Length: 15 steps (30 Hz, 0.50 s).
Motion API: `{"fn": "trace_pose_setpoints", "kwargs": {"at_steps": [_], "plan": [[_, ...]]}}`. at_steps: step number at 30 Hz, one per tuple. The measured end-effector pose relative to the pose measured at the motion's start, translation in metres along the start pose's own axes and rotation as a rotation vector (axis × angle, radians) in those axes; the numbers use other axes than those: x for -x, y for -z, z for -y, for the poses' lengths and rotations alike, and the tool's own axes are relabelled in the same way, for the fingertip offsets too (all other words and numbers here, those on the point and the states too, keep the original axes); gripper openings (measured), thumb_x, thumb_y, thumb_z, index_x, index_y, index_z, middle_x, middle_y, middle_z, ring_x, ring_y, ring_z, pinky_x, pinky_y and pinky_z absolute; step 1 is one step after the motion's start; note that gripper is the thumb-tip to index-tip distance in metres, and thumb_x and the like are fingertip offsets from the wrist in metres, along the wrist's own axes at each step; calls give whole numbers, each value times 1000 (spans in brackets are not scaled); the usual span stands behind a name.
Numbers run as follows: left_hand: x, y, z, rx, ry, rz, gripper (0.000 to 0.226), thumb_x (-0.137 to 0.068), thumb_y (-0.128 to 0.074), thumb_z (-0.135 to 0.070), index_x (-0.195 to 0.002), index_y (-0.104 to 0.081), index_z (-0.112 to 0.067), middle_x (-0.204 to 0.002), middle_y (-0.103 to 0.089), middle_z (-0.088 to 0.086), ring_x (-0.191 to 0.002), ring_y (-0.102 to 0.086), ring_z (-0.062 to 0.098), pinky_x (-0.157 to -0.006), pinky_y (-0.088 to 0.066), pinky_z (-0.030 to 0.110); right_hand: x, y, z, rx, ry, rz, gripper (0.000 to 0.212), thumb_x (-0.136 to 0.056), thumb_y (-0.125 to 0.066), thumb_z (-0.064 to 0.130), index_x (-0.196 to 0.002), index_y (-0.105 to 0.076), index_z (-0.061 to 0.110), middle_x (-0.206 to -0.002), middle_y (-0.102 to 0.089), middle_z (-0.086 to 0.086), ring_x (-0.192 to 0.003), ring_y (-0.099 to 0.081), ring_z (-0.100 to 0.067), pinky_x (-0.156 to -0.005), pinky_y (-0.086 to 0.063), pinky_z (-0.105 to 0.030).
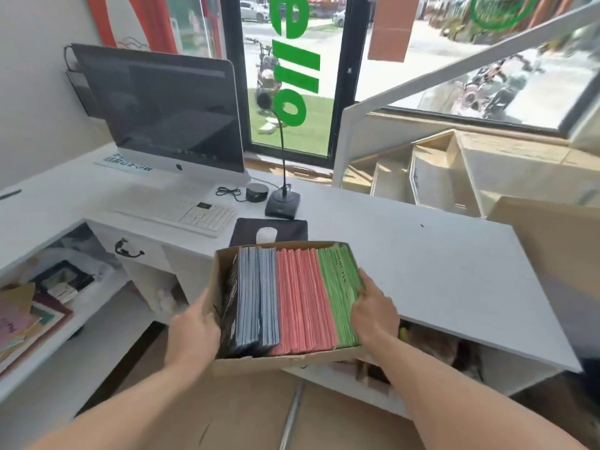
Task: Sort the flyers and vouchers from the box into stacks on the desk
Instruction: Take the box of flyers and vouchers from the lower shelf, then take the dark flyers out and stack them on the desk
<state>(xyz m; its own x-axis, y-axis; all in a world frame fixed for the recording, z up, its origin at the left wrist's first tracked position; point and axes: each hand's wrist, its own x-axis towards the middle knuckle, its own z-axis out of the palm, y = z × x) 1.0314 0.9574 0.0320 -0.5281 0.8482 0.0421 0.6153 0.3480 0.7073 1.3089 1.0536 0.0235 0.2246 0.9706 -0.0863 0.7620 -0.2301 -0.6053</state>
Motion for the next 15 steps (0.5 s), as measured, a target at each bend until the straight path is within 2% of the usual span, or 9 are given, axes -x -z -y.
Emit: {"fn": "trace_pose_setpoints", "kwargs": {"at_steps": [2,5,8,10,12,15], "plan": [[-12,-31,-29,-10,-45,66,55,-96,-53,-4,-147,-50,-25,-87,-73,16,-80,-66,37,-79,-57,40,-22,30,-20,37,-38,-21,54,-104,-32,17,-149,-35,47,-99,-67,5,-69,-51,-16,-67,-41,-29],[-39,-81,-71,10,-102,158,53,-95,-50,-2,-142,-55,-27,-97,-73,6,-93,-66,30,-86,-53,35,-64,56,-49,44,-121,-64,52,-105,-32,18,-149,-38,45,-110,-69,3,-75,-56,-18,-71,-48,-33],[-72,-131,-102,37,-143,228,52,-92,-49,-1,-134,-60,-30,-100,-74,0,-90,-65,25,-82,-53,35,-107,69,-74,40,-193,-109,49,-105,-33,21,-147,-40,46,-109,-69,3,-80,-62,-19,-74,-56,-39],[-92,-162,-116,50,-159,279,53,-91,-49,-2,-134,-59,-30,-98,-75,0,-89,-66,25,-82,-56,38,-137,74,-86,50,-224,-126,47,-106,-32,22,-147,-41,45,-96,-65,5,-74,-62,-16,-65,-52,-35],[-114,-189,-128,50,-160,309,54,-91,-49,-5,-139,-55,-29,-99,-74,4,-92,-66,28,-85,-56,41,-168,79,-93,71,-250,-143,48,-106,-32,22,-146,-43,46,-89,-60,7,-73,-60,-16,-63,-49,-33],[-143,-219,-146,42,-134,370,54,-92,-49,-11,-142,-47,-31,-85,-71,9,-80,-66,27,-77,-58,43,-219,86,-99,95,-267,-157,48,-104,-33,24,-145,-44,47,-105,-68,-1,-88,-61,-26,-74,-49,-36]]}}
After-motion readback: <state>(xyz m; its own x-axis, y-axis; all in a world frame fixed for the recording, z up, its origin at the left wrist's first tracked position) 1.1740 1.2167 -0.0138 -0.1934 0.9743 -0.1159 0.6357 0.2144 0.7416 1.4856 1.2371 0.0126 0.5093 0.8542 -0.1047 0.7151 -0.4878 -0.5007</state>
